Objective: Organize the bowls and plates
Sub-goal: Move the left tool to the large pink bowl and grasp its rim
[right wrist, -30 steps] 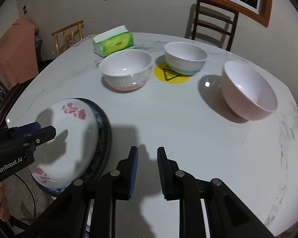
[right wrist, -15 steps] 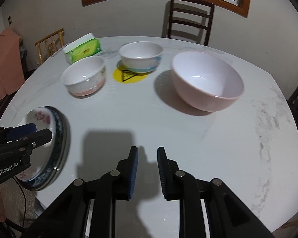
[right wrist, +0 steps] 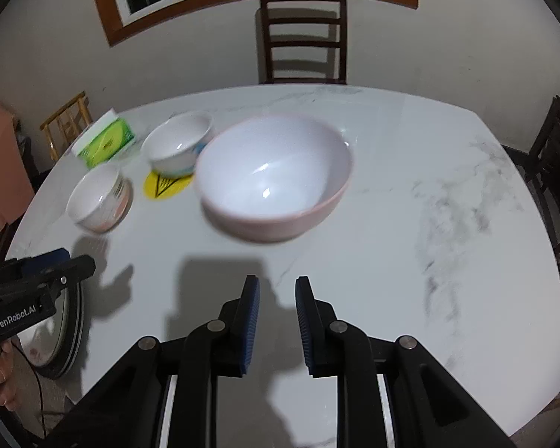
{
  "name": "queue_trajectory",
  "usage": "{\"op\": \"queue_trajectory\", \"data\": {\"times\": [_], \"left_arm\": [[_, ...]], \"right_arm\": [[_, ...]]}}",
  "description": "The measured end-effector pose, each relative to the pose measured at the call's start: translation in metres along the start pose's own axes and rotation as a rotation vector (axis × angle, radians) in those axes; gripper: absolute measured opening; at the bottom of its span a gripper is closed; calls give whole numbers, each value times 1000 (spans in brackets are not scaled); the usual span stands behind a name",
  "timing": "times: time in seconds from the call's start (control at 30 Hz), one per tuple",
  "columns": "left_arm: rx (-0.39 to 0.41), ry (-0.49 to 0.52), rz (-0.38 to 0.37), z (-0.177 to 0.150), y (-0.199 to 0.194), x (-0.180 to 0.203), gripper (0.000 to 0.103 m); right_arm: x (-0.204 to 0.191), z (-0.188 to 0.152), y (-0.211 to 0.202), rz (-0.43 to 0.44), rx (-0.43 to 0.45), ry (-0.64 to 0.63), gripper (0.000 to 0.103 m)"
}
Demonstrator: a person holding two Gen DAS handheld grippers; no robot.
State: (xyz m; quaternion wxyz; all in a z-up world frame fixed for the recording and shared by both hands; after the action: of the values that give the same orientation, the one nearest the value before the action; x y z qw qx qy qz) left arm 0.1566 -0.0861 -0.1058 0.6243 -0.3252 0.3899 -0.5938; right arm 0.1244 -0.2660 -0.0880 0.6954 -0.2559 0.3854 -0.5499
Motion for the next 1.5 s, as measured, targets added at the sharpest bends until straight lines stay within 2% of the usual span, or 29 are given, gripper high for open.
{"op": "queue_trajectory", "data": {"times": [0.2,0.33,0.57,0.9,1.2,1.27,1.43,1.5], "left_arm": [[-18,-11,-42,27,-2,24,47],[-45,-21,-68,43,2,36,47],[-96,-44,-79,68,19,54,47],[-157,-51,-109,87,52,83,47],[-179,-50,-111,92,74,95,44],[-181,-50,-112,92,79,94,42],[-196,-57,-130,90,88,96,26],[-197,-62,-153,90,89,97,21]], "right_arm": [[25,31,-7,11,20,41,22],[42,48,1,44,-1,100,25],[61,68,24,40,-49,160,25],[83,75,62,1,-114,224,25],[89,75,79,1,-125,229,25],[88,73,80,2,-127,225,25],[88,71,85,15,-132,234,24],[86,69,86,24,-129,231,19]]}}
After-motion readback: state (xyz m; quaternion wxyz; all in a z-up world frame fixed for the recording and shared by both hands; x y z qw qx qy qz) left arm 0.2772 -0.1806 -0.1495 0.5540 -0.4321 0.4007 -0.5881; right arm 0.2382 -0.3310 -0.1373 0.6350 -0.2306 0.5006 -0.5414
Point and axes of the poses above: each gripper's, at about its wrist camera, not at the fingertips, and y roughly the way its jaws point, x to its right, z to its top, the point moved 7 cm from there along y, roughly the way its jaws point, and after that the axes turned 13 degrees about z, right-handed, at the moved point
